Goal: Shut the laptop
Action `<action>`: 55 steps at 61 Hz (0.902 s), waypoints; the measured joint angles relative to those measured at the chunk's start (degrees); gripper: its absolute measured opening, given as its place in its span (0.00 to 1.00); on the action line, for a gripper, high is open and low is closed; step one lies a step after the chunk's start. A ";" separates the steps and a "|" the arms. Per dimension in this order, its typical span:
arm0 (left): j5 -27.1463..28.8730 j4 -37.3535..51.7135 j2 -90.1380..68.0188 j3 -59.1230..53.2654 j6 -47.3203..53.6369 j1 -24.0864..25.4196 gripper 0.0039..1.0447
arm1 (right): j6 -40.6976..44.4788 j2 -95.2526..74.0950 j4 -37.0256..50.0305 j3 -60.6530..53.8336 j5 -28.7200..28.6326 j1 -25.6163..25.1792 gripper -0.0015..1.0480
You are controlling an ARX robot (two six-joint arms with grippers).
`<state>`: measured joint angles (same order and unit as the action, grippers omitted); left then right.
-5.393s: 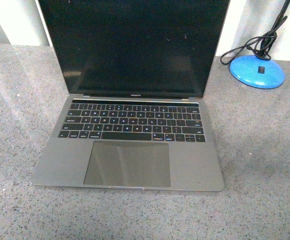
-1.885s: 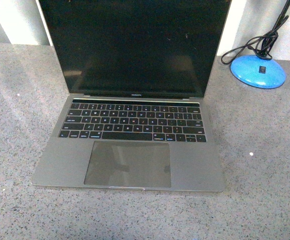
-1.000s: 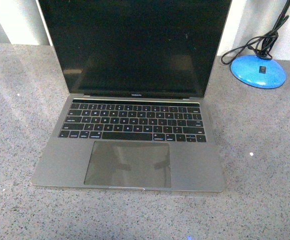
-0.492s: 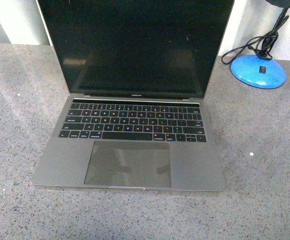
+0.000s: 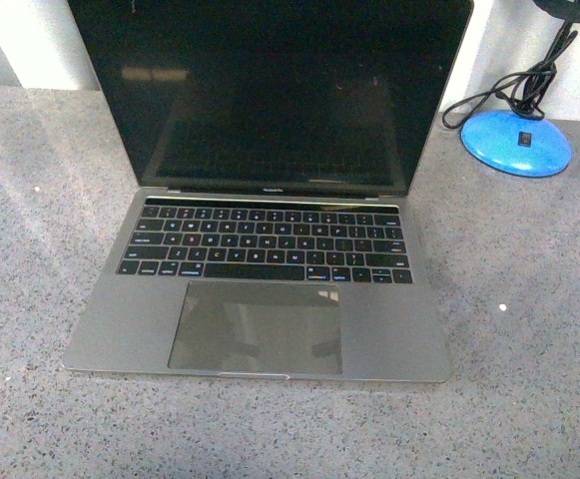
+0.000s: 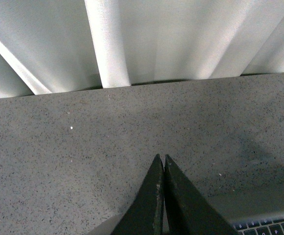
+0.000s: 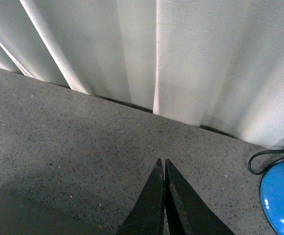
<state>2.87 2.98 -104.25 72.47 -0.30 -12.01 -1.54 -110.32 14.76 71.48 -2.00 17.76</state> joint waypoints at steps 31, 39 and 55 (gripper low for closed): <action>0.13 0.50 3.30 -4.46 -1.49 -0.02 0.03 | -0.35 0.87 -1.60 -0.42 0.92 1.09 0.01; 0.11 0.50 3.48 -4.79 -1.49 -0.11 0.03 | -0.77 1.29 -1.57 -1.09 1.22 1.09 0.01; -0.46 -0.42 4.66 -6.14 -2.38 -0.09 0.03 | -2.05 3.41 -1.07 -4.55 2.86 1.20 0.01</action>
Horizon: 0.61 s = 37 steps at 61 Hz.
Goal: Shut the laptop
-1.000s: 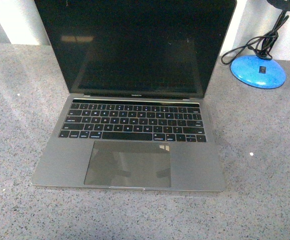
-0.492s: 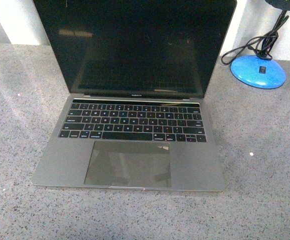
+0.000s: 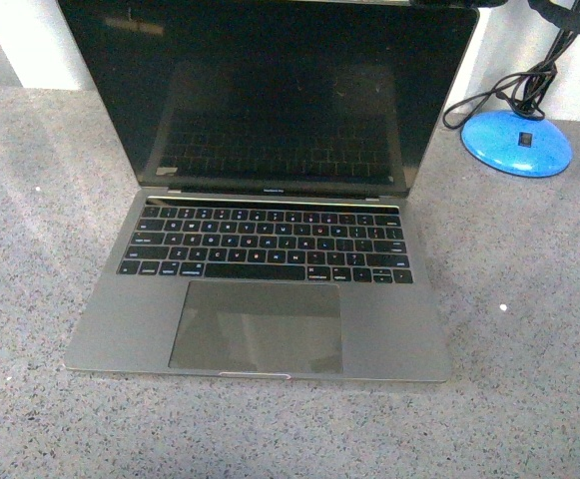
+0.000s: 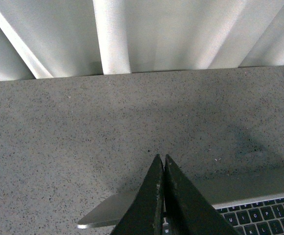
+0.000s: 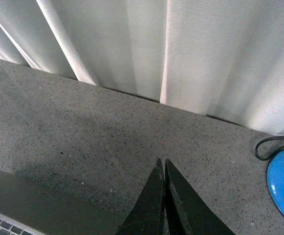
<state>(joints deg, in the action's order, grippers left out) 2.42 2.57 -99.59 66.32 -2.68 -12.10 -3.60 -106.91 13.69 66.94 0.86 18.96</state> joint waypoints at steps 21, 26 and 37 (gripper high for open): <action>-0.48 -0.46 1.81 -2.54 -0.17 0.13 0.03 | -1.42 1.05 0.76 -2.64 1.27 0.70 0.01; -0.59 -0.48 1.81 -3.28 -0.17 0.26 0.03 | -1.88 1.05 0.76 -3.23 1.53 0.96 0.01; -0.66 -0.61 2.10 -5.18 -0.22 0.87 0.03 | -2.71 0.81 0.76 -4.44 2.14 1.97 0.01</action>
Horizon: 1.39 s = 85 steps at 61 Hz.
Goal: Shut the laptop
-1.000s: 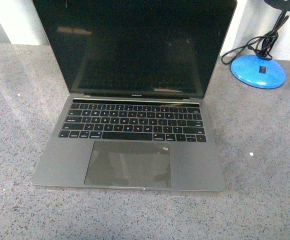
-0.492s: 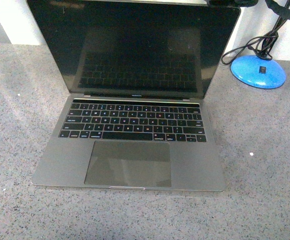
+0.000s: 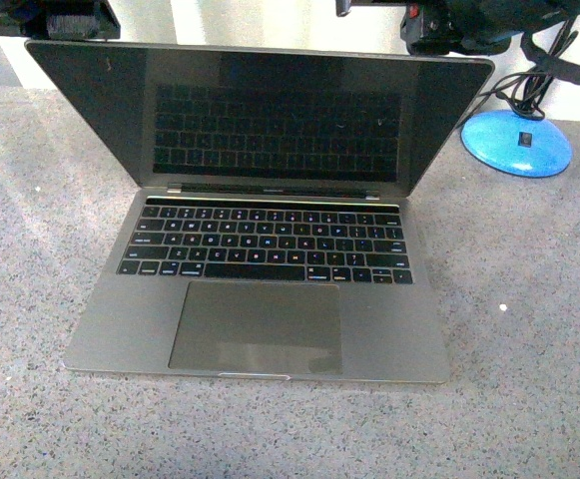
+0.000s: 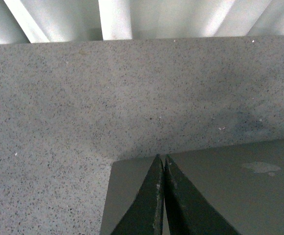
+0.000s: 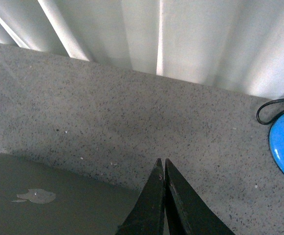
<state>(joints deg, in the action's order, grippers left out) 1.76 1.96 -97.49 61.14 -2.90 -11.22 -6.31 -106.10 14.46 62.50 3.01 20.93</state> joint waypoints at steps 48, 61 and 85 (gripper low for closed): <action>-0.74 0.35 1.57 -4.81 -1.33 0.96 0.03 | -3.43 -0.50 0.61 -5.07 1.81 2.69 0.01; -1.57 0.66 2.75 -7.72 -2.62 0.70 0.03 | -5.25 -0.39 1.11 -7.08 2.91 2.89 0.01; -2.40 1.64 3.04 -10.82 -5.97 0.24 0.03 | -10.14 -0.39 1.88 -10.40 3.58 3.45 0.01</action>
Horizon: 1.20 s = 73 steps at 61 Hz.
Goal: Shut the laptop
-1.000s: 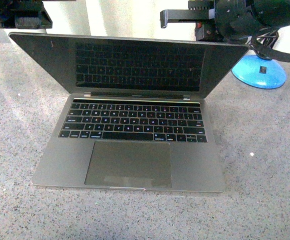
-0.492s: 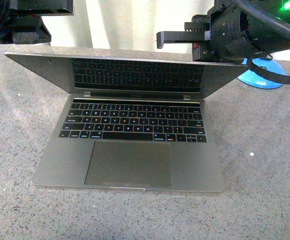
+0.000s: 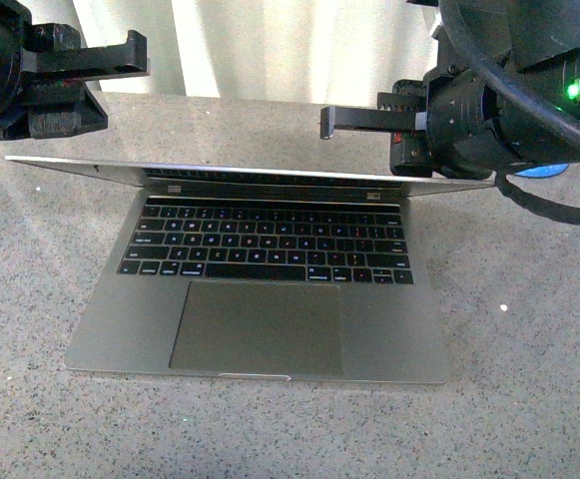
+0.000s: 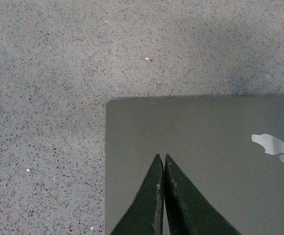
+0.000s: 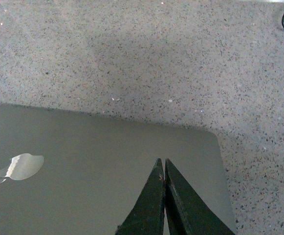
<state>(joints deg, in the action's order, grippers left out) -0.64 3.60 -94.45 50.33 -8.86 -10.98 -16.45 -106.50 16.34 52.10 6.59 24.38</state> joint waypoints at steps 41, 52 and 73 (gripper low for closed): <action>-0.87 1.01 -1.36 -3.32 -4.35 -0.13 0.03 | -6.12 -0.31 0.22 -3.28 -0.02 -0.02 0.01; -0.98 2.03 -1.55 -4.22 -5.22 -0.48 0.03 | -6.54 -0.46 0.17 -3.91 -0.07 0.35 0.01; -1.53 3.74 -2.43 -6.75 -6.95 -0.81 0.03 | -8.74 -1.31 1.33 -6.95 0.52 2.60 0.01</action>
<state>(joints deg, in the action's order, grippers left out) -2.17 7.33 -96.88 43.57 -15.81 -11.79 -25.19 -107.81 17.67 45.15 7.11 26.98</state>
